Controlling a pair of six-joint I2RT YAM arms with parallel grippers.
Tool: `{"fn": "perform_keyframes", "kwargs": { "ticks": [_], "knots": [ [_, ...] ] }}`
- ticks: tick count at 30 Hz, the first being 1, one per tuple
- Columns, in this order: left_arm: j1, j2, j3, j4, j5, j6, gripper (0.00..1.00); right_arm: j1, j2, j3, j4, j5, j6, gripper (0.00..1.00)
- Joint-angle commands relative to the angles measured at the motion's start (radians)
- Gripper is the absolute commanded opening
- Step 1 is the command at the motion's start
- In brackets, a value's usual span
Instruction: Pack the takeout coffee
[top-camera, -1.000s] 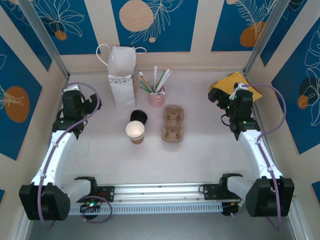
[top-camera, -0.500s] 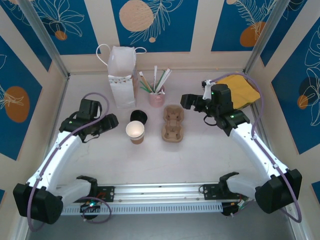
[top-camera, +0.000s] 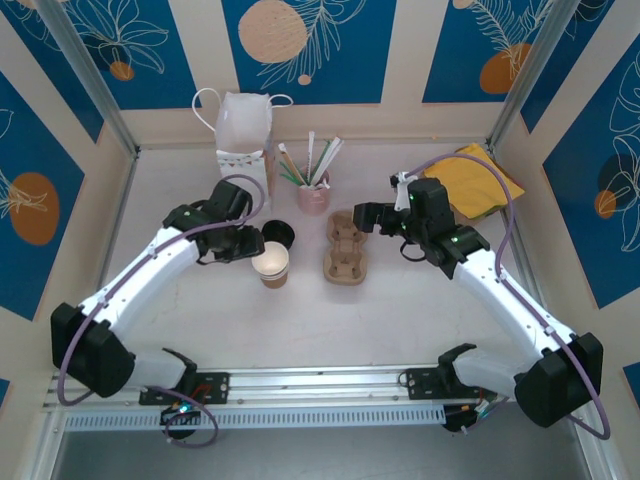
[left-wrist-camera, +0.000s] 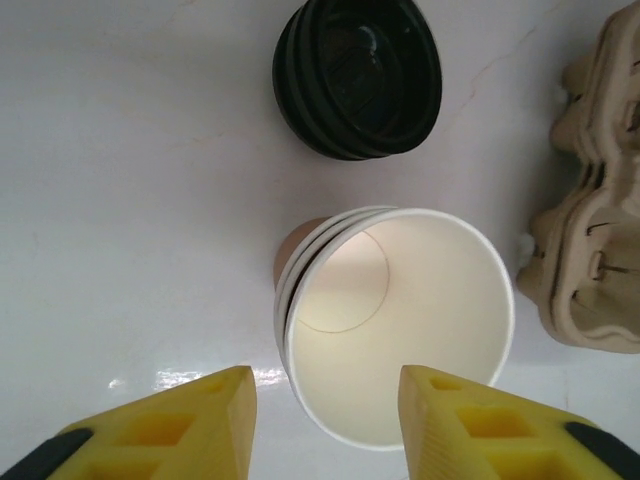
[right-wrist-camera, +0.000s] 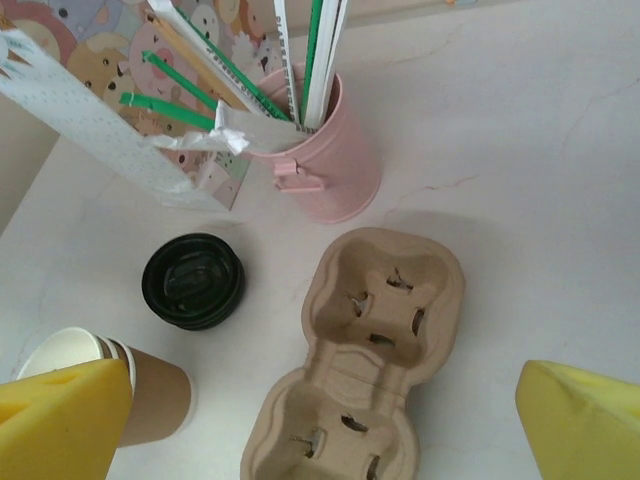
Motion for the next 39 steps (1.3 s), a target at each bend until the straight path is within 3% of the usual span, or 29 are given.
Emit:
{"fn": "perform_keyframes", "kwargs": {
  "ticks": [1,9,19,28,39],
  "knots": [
    [-0.009,0.036,0.026,-0.052,-0.008,0.017,0.35,0.012,-0.037,-0.023,-0.003,0.026,-0.012,0.99],
    [-0.013,0.097,0.014,-0.038,0.006,0.031,0.21,0.021,-0.04,-0.02,-0.015,0.036,0.0,0.99],
    [-0.013,0.128,0.005,-0.027,0.022,0.039,0.16,0.031,-0.035,-0.013,-0.021,0.04,0.007,0.99],
    [-0.012,0.127,0.02,-0.047,-0.001,0.046,0.02,0.044,-0.027,-0.009,-0.022,0.051,0.012,0.99],
    [0.051,0.058,-0.005,-0.056,0.022,0.04,0.0,0.071,0.005,0.012,-0.02,0.05,0.014,0.99]
  ]
}}
